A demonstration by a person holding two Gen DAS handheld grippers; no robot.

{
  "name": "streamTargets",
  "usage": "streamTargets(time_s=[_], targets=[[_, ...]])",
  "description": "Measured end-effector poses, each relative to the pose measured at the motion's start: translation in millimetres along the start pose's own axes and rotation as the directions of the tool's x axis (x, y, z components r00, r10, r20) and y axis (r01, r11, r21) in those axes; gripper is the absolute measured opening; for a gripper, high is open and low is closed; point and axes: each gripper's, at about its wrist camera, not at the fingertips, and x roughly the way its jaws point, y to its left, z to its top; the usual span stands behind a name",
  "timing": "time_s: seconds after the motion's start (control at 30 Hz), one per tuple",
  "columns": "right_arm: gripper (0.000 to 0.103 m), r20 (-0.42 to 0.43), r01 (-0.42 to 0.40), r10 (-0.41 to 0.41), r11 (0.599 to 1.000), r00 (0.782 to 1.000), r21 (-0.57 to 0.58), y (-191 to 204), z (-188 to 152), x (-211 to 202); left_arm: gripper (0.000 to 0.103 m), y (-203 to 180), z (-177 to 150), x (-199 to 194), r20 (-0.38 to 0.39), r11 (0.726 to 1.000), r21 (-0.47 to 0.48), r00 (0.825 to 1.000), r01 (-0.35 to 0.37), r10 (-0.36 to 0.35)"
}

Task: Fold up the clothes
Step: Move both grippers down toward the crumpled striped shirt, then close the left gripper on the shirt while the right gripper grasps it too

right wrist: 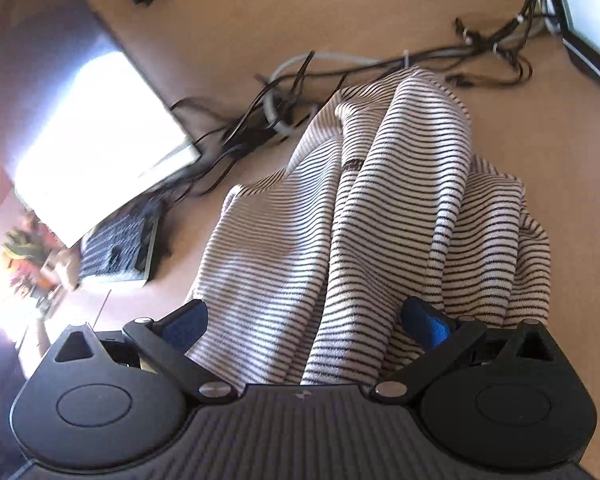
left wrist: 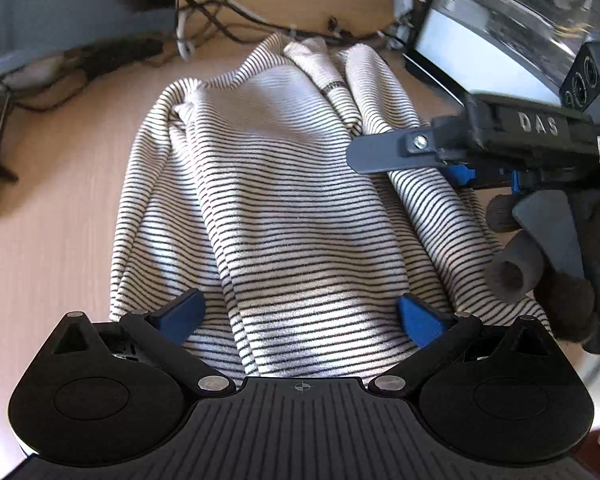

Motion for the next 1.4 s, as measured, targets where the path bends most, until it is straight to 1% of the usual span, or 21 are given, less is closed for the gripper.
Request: streamTargets(time_s=[0.03, 0.13, 0.17, 0.2, 0.33, 0.4, 0.43, 0.47, 0.57, 0.63, 0.73, 0.77, 0.87, 0.93, 1.0, 1.07, 1.13, 1.27, 1.33, 1.37, 1.4], targets=[[0.103, -0.010, 0.000, 0.000, 1.000, 1.000, -0.010, 1, -4, -2, 0.103, 1, -6, -6, -0.021, 1.000, -0.007, 0.999, 0.029, -0.029], [0.103, -0.023, -0.020, 0.021, 0.998, 1.000, 0.054, 3, -16, -10, 0.103, 8, -19, -22, -0.077, 0.989, -0.065, 0.987, 0.134, -0.138], [0.103, -0.027, -0.027, 0.029, 0.997, 0.999, 0.077, 4, -21, -13, 0.103, 11, -24, -26, -0.087, 0.984, -0.086, 0.983, 0.157, -0.164], [0.103, -0.030, -0.034, 0.037, 0.994, 0.999, 0.100, 5, -25, -15, 0.103, 13, -24, -27, -0.087, 0.983, -0.090, 0.982, 0.159, -0.166], [0.103, -0.044, -0.059, 0.068, 0.981, 0.997, 0.185, 7, -38, -23, 0.102, 16, -16, -25, -0.065, 0.992, -0.051, 0.991, 0.112, -0.116], [0.103, -0.045, -0.051, 0.060, 0.981, 0.997, 0.189, 11, -39, -19, 0.097, 18, -12, -23, -0.053, 0.996, -0.032, 0.994, 0.089, -0.090], [0.103, -0.045, -0.037, 0.045, 0.984, 0.998, 0.175, 15, -39, -18, 0.095, 19, -10, -23, -0.047, 0.997, -0.022, 0.996, 0.077, -0.078], [0.103, -0.044, -0.021, 0.028, 0.987, 0.999, 0.158, 19, -40, -16, 0.088, 20, -8, -22, -0.041, 0.998, -0.013, 0.997, 0.065, -0.065], [0.103, -0.039, 0.030, -0.026, 0.992, 0.999, 0.119, 29, -42, -13, 0.087, 23, -2, -20, -0.021, 0.999, 0.015, 0.999, 0.028, -0.028], [0.103, -0.030, 0.059, -0.055, 0.987, 0.998, 0.147, 30, -40, -15, 0.084, 24, 2, -19, -0.008, 0.999, 0.033, 1.000, 0.003, -0.003], [0.103, 0.036, 0.104, -0.112, 0.977, 0.993, 0.187, 34, -39, -35, 0.081, 27, 0, -20, 0.013, 0.998, 0.057, 1.000, 0.007, -0.007], [0.102, 0.051, 0.152, -0.162, 0.975, 0.985, 0.160, 37, -41, -42, 0.079, 29, -1, -20, 0.020, 0.998, 0.065, 1.000, 0.010, -0.011], [0.094, 0.101, 0.318, -0.323, 0.946, 0.941, 0.059, 50, -46, -62, 0.078, 28, -3, -19, 0.044, 0.998, 0.057, 0.999, 0.016, -0.019], [0.089, 0.085, 0.373, -0.375, 0.927, 0.923, 0.037, 51, -52, -62, 0.081, 27, -6, -20, 0.056, 0.999, 0.046, 0.998, 0.022, -0.025], [0.072, 0.055, 0.404, -0.405, 0.914, 0.912, 0.033, 49, -58, -51, 0.099, 25, -5, -16, 0.056, 0.998, 0.035, 0.997, 0.044, -0.046], [0.064, 0.038, 0.429, -0.430, 0.903, 0.902, 0.029, 49, -63, -38, 0.103, 22, -5, -13, 0.054, 0.998, 0.031, 0.997, 0.059, -0.061], [0.064, 0.048, 0.457, -0.457, 0.889, 0.888, -0.004, 51, -65, -29, 0.103, 18, -3, -11, 0.043, 0.998, 0.044, 0.998, 0.052, -0.054], [0.056, 0.060, 0.467, -0.465, 0.884, 0.883, -0.012, 52, -65, -25, 0.103, 18, -2, -10, 0.044, 0.997, 0.048, 0.998, 0.053, -0.055], [0.051, 0.065, 0.470, -0.468, 0.882, 0.881, -0.019, 52, -66, -24, 0.100, 25, -1, -13, 0.057, 0.998, 0.010, 0.997, 0.056, -0.056], [0.050, 0.067, 0.472, -0.470, 0.881, 0.880, -0.025, 53, -67, -26, 0.089, 29, -1, -15, 0.063, 0.998, -0.009, 0.996, 0.057, -0.057], [0.050, 0.070, 0.473, -0.470, 0.880, 0.880, -0.033, 53, -68, -25, 0.072, 33, 0, -17, 0.070, 0.998, -0.028, 0.996, 0.059, -0.057]])
